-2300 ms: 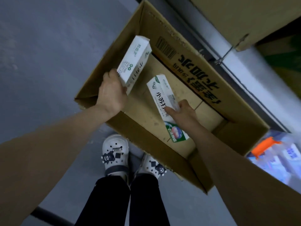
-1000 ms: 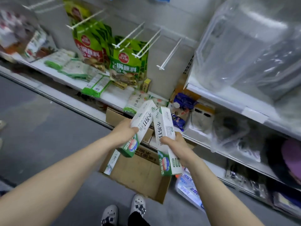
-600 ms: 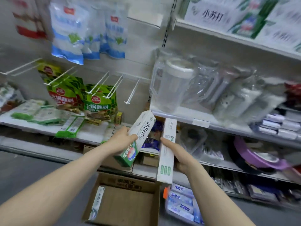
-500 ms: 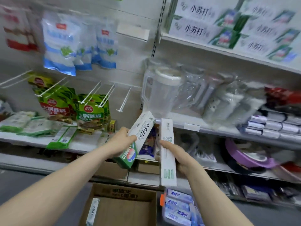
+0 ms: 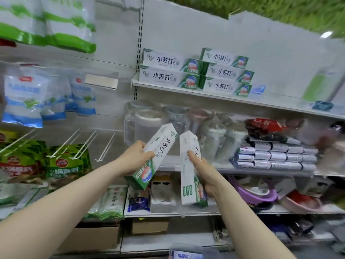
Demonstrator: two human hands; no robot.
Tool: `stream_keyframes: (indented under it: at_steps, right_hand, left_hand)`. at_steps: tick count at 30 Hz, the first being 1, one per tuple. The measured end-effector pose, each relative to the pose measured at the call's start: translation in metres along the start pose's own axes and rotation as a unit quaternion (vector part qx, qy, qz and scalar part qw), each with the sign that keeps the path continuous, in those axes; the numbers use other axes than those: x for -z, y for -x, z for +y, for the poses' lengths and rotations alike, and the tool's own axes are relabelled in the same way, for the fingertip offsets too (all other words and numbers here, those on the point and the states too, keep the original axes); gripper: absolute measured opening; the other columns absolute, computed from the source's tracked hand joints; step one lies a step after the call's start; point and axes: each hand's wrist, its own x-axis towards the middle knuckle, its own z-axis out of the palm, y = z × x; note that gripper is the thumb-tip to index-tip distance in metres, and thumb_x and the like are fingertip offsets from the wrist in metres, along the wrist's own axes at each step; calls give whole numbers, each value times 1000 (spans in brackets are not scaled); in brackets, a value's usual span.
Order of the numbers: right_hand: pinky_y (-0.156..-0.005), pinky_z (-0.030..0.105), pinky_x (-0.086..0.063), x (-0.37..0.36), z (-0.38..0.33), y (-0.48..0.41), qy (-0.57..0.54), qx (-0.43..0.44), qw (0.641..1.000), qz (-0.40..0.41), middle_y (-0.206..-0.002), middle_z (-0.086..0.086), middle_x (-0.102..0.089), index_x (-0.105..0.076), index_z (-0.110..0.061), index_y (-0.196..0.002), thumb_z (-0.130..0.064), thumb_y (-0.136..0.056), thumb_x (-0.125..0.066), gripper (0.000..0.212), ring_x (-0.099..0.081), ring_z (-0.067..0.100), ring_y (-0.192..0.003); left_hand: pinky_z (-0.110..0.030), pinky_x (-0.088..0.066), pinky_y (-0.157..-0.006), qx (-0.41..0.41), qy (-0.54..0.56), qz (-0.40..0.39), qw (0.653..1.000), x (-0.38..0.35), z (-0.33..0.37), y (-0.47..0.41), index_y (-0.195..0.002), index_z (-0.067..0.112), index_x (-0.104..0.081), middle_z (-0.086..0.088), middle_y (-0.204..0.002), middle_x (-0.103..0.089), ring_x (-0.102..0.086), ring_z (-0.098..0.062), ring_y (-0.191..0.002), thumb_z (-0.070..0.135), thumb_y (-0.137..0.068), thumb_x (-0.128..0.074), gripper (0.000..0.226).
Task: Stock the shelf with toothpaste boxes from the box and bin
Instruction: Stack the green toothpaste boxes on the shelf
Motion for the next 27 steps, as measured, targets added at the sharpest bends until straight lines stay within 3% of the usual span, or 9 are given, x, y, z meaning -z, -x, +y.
stream_keyframes:
  at_steps: [4,6,10,15,20,24,27]
  right_hand:
    - [-63,29,-56,46,-37,0,94,14,994,53,-84,7,-75,-66,-6,-103,-60,-94,-47,59,-71,21,-75]
    - [-65,31,-57,69,-57,-5,127,30,989,63,-81,7,-75,-67,-4,-98,-55,-97,-45,56,-70,22,-73]
    - [-77,36,-57,122,-98,-20,196,116,970,81,-96,6,-74,-65,-7,-111,-53,-95,-53,50,-70,23,-82]
    - [-86,43,-55,169,-147,-30,339,231,904,121,-105,1,-72,-62,-16,-118,-56,-89,-60,49,-68,20,-90]
    - [-84,35,-49,183,-192,-45,438,294,835,155,-115,-4,-69,-61,-27,-127,-60,-85,-62,53,-65,20,-97]
    - [-91,48,-50,183,-211,-58,469,307,806,190,-126,0,-65,-54,-33,-135,-69,-76,-62,69,-62,27,-109]
    - [-93,40,-41,184,-223,-67,530,311,758,218,-128,2,-63,-50,-36,-138,-69,-80,-62,68,-56,28,-117]
  left_hand:
    - [-32,-56,-64,-28,16,19,999,-21,54,-13,-115,18,-43,3,-100,-63,-69,-14,-76,31,-93,-56,28]
    - [-28,-53,-59,-37,31,28,998,-26,79,-18,-114,20,-43,4,-99,-63,-69,-13,-74,29,-94,-55,25]
    - [-23,-47,-54,-54,32,61,996,-36,126,-32,-115,19,-44,-1,-102,-64,-68,-13,-74,29,-95,-55,26]
    - [-37,-58,-71,-76,31,122,989,-33,176,-52,-113,18,-46,-2,-103,-65,-69,-19,-77,30,-92,-58,27]
    - [-33,-54,-62,-101,66,154,981,-14,213,-69,-113,18,-46,-2,-99,-64,-69,-20,-75,28,-93,-58,25]
    - [-28,-48,-62,-131,34,210,968,3,230,-84,-116,14,-48,0,-103,-61,-63,-13,-77,31,-92,-56,31]
    - [-29,-49,-63,-141,46,214,965,8,240,-94,-120,14,-48,-1,-102,-62,-65,-16,-78,33,-91,-57,36]
